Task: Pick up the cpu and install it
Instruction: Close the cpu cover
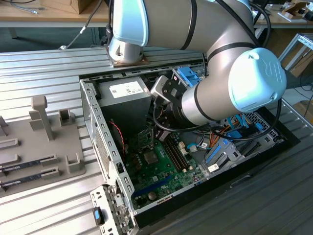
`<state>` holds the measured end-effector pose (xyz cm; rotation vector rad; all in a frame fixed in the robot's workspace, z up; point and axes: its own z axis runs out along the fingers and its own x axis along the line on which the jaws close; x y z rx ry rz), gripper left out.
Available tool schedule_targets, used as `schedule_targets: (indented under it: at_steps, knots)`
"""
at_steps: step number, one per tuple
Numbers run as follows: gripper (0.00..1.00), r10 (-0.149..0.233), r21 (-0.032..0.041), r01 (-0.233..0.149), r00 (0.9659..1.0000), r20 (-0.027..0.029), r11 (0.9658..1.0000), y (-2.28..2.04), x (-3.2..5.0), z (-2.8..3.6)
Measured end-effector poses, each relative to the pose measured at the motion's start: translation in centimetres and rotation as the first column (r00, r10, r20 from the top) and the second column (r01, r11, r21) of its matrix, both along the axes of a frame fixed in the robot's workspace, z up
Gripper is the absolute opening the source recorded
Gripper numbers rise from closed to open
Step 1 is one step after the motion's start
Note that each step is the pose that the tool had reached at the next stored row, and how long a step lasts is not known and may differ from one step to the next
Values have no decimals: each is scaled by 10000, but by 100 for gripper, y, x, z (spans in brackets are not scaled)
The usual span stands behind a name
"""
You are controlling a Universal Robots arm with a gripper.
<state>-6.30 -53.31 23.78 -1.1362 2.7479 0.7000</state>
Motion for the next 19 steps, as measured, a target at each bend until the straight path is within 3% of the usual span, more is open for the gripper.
schedule_targets:
  at_steps: [19]
  knots:
    - [11, 130, -2, -130, 9999, 0, 9999, -43, 0, 41]
